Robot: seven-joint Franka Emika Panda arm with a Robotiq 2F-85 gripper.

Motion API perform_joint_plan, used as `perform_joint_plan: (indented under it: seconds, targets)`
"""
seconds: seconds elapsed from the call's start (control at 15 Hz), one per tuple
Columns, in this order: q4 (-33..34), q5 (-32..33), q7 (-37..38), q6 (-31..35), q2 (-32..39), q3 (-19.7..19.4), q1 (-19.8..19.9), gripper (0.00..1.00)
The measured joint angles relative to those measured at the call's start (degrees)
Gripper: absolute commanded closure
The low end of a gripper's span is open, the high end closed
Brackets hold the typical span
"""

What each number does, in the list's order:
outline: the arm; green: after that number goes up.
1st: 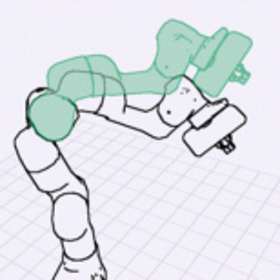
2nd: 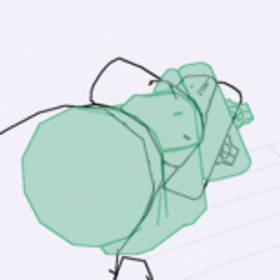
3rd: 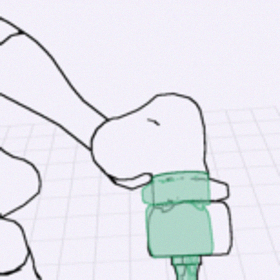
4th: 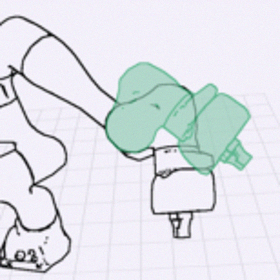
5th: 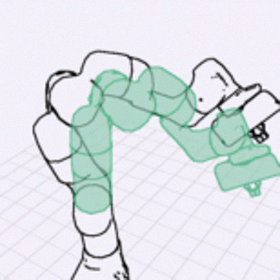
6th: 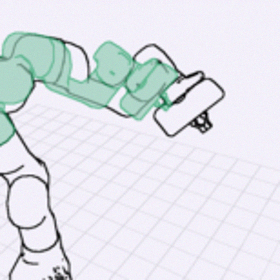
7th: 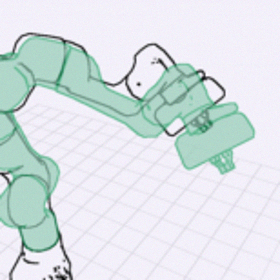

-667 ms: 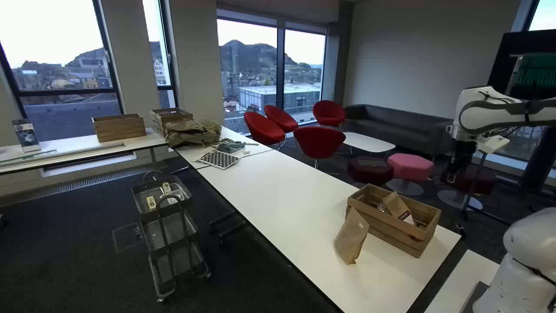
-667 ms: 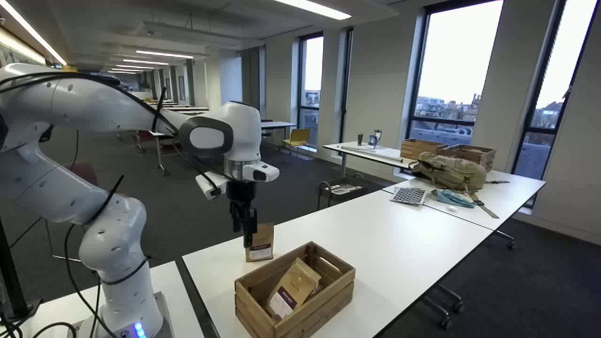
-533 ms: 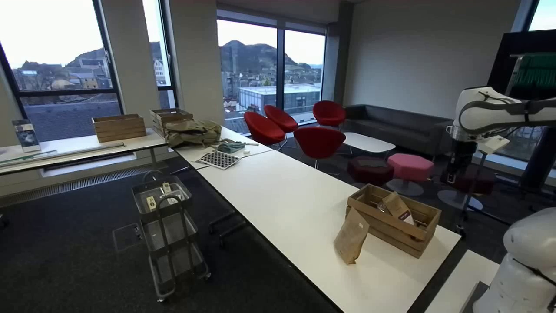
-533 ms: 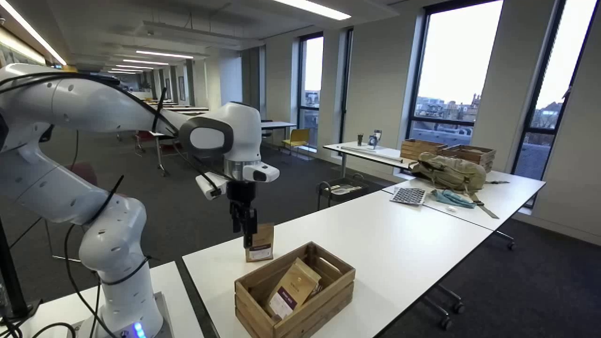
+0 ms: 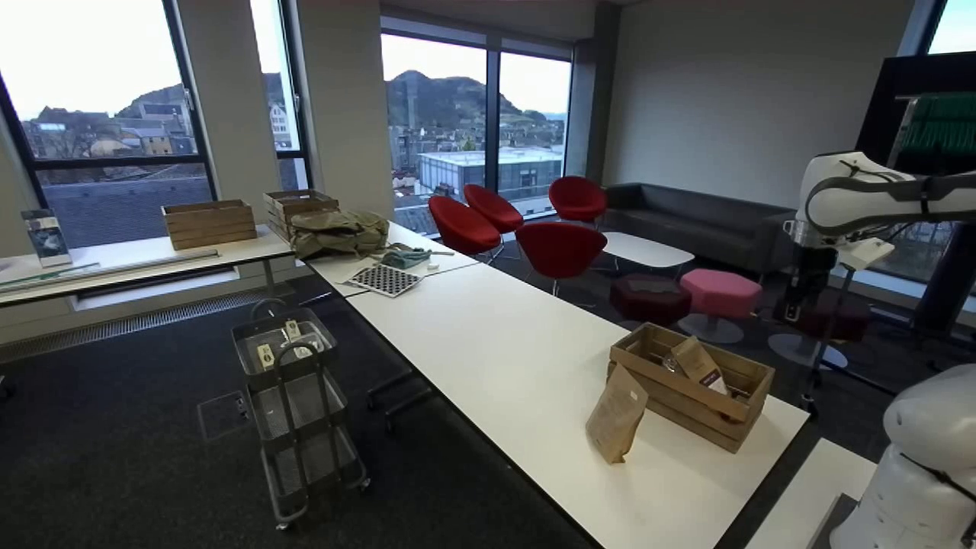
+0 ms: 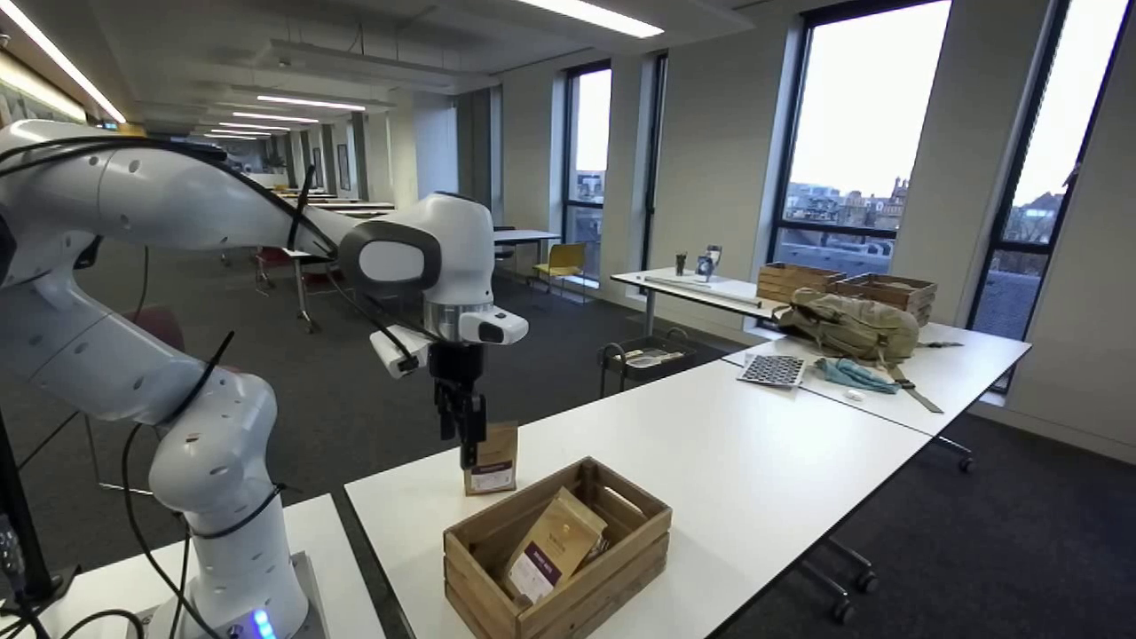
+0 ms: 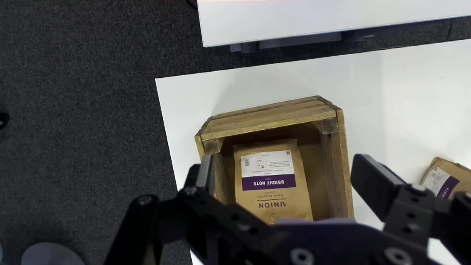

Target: Pick up a paper bag on the table and put it in the box

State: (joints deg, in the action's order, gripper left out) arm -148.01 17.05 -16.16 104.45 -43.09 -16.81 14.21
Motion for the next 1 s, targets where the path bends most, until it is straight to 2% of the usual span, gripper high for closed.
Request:
perform_joint_plan:
  seconds: [0.27,0.47,0.8,1.0]
  targets:
    - [0.00,-0.16,-0.13,0.00,0.10,0.00,-0.21,0.00]
    - [-0.27,-2.94,-0.14,0.52,1.02,0.46,-3.61,0.00]
    - [0.74,-20.11,7.17,3.96,8.58,3.87,-11.40,0.00]
    - [3.84,-29.76,12.51,4.91,15.60,7.15,-13.85,0.00]
